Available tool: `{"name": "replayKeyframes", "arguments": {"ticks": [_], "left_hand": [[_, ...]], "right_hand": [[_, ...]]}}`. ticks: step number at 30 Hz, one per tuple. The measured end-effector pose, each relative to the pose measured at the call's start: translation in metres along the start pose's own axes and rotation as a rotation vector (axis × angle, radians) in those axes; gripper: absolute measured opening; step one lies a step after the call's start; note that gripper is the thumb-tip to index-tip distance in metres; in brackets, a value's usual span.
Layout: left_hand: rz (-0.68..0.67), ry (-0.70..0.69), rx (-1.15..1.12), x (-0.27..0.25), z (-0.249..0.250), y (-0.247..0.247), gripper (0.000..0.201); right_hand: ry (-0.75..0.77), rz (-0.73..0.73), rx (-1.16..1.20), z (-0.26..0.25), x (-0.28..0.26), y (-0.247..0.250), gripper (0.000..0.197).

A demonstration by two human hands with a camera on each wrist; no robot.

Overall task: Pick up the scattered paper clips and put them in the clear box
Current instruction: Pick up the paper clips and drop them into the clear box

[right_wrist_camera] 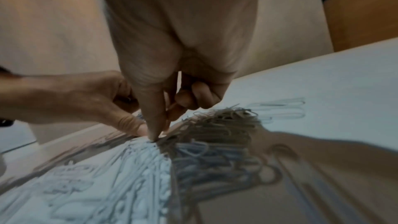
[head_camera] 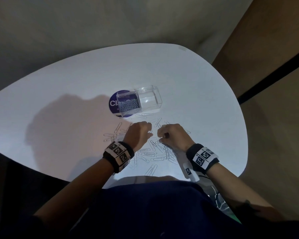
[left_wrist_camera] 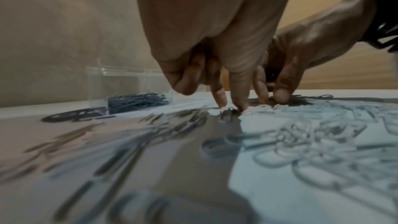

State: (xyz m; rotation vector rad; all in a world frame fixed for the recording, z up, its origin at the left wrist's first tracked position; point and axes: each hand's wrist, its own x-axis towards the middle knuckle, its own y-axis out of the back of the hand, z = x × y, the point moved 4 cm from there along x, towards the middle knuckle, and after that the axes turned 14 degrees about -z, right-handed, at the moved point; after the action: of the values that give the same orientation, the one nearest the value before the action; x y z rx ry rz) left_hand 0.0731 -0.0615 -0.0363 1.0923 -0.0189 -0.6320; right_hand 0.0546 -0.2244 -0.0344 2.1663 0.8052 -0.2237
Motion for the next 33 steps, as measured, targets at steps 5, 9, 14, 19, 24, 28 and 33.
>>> {"name": "replayKeyframes", "arguments": {"ticks": [5,9,14,19,24,28,33], "left_hand": [[-0.067,0.093,0.043,0.001,0.003,-0.002,0.003],[-0.116,0.070,-0.041,-0.003,0.000,-0.002,0.010],[-0.129,0.058,-0.259,-0.009,-0.002,0.010,0.016],[-0.317,0.168,-0.787,-0.017,-0.008,0.020,0.010],[-0.383,0.133,-0.986,-0.022,-0.014,0.012,0.015],[-0.418,0.218,-0.988,-0.020,-0.012,0.003,0.012],[-0.417,0.257,-1.073,-0.015,-0.006,-0.004,0.021]], "right_hand": [[-0.011,-0.094,-0.143,0.002,0.002,-0.009,0.014],[-0.034,-0.143,-0.106,0.003,0.000,-0.008,0.015],[0.004,-0.075,0.217,0.004,-0.009,0.001,0.030],[-0.047,-0.021,0.459,0.014,-0.020,0.008,0.026],[-0.063,-0.148,0.361,0.020,-0.024,0.003,0.025],[-0.040,-0.080,0.388,0.020,-0.027,0.000,0.019],[-0.002,0.039,-0.026,0.009,-0.014,-0.007,0.020]]}}
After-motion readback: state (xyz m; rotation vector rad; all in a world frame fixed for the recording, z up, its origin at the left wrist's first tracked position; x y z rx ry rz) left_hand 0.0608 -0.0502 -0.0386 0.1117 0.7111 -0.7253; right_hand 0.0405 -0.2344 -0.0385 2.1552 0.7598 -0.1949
